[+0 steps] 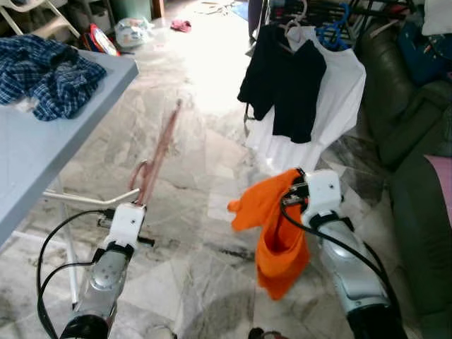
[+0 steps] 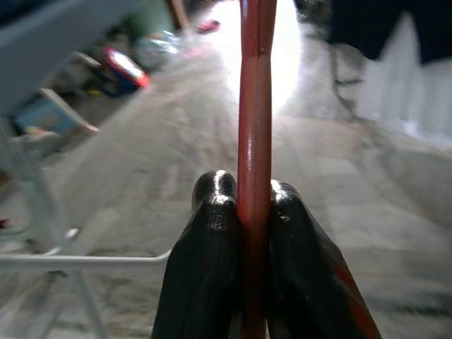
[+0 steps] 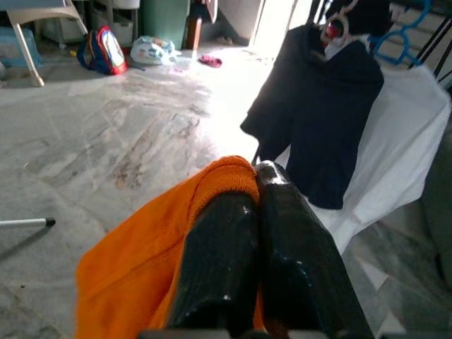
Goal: Hang hanger
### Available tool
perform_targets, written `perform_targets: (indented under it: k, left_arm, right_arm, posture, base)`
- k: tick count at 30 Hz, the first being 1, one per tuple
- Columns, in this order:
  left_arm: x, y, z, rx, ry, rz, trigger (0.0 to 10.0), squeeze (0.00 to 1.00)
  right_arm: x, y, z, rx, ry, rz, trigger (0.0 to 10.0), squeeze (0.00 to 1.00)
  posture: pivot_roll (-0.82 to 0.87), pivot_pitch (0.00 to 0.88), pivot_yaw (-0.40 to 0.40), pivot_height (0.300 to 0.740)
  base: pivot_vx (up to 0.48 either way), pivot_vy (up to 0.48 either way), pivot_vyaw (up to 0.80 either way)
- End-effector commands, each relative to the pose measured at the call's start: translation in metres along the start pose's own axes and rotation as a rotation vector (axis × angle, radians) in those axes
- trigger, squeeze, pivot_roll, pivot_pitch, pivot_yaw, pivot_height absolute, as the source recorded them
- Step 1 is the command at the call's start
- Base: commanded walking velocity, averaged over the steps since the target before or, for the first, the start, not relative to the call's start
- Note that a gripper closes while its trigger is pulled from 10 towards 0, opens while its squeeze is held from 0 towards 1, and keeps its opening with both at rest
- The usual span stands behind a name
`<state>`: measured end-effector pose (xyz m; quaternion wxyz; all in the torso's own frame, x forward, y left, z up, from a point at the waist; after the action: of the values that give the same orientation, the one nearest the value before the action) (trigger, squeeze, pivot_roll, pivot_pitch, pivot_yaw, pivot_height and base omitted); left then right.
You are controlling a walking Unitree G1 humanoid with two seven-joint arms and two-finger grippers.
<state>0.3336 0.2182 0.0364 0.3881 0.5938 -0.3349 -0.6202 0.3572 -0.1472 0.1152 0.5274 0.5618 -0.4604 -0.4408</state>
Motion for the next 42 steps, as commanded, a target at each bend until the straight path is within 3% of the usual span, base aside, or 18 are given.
perform_targets:
  k: [1, 3, 7, 8, 10, 11, 12, 21, 31, 42]
  left_arm:
    - [-0.007, 0.0, 0.002, -0.005, 0.061, 0.023, 10.0, 0.0]
    - [-0.016, 0.002, 0.007, 0.005, 0.141, 0.073, 10.0, 0.0]
    - [-0.015, 0.004, 0.007, -0.005, 0.163, 0.14, 10.0, 0.0]
    - [-0.01, 0.011, 0.005, 0.011, 0.141, 0.159, 10.0, 0.0]
    - [-0.004, 0.018, 0.004, 0.038, 0.113, 0.156, 10.0, 0.0]
    - [0.001, 0.024, 0.002, 0.056, 0.084, 0.161, 10.0, 0.0]
    - [0.003, 0.027, 0.001, 0.067, 0.074, 0.167, 10.0, 0.0]
    - [0.01, 0.041, -0.001, 0.084, 0.042, 0.218, 10.0, 0.0]
    - [0.027, 0.046, -0.001, 0.083, -0.011, 0.254, 10.0, 0.0]
    - [0.033, 0.048, -0.002, 0.078, -0.024, 0.275, 10.0, 0.0]
  right_arm:
    - [0.004, 0.013, 0.001, 0.052, -0.016, 0.005, 0.0, 0.0]
    - [0.015, 0.019, 0.006, 0.093, -0.132, -0.048, 0.0, 0.0]
    - [0.02, 0.02, 0.007, 0.104, -0.179, -0.073, 0.0, 0.0]
    - [0.021, 0.023, 0.007, 0.114, -0.198, -0.089, 0.6, 0.0]
    - [0.021, 0.024, 0.007, 0.12, -0.202, -0.111, 0.9, 0.0]
    - [0.018, 0.024, 0.007, 0.119, -0.19, -0.1, 5.0, 0.0]
    - [0.018, 0.024, 0.007, 0.117, -0.187, -0.097, 10.0, 0.0]
    - [0.015, 0.024, 0.013, 0.112, -0.189, -0.101, 10.0, 0.0]
    - [0.012, 0.027, 0.011, 0.114, -0.169, -0.085, 10.0, 0.0]
    - [0.01, 0.031, 0.006, 0.116, -0.156, -0.061, 10.0, 0.0]
  posture:
    - [0.12, 0.064, -0.045, 0.74]
    - [0.13, 0.091, -0.053, 0.74]
    - [0.13, 0.108, -0.05, 0.74]
    - [0.12, 0.112, -0.046, 0.74]
    - [0.12, 0.117, -0.042, 0.74]
    - [0.12, 0.118, -0.041, 0.74]
    - [0.11, 0.12, -0.038, 0.74]
    - [0.09, 0.138, -0.03, 0.74]
    - [0.07, 0.145, -0.035, 0.74]
    - [0.07, 0.144, -0.051, 0.74]
  base:
    - [0.0, 0.0, 0.0]
    - [0.0, 0.0, 0.0]
    - [0.0, 0.0, 0.0]
    - [0.0, 0.0, 0.0]
    - [0.0, 0.0, 0.0]
    - [0.0, 0.0, 0.0]
    - [0.0, 0.0, 0.0]
    - [0.03, 0.0, 0.0]
    - [0.341, 0.0, 0.0]
    - [0.414, 0.0, 0.0]
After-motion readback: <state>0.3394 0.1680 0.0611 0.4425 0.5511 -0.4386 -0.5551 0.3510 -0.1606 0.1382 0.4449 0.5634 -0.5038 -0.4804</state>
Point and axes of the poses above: a point about 5 cm out from each wrist's last joint towards the gripper, its own z axis pointing back from the gripper into the wrist, its own y axis along the axis of the wrist's last joint, x = y × z, the point moved 5 cm from there along -z, pointing out of the wrist towards the gripper, and after that the axes turned 11 degrees about -z, right-handed, at the moved point
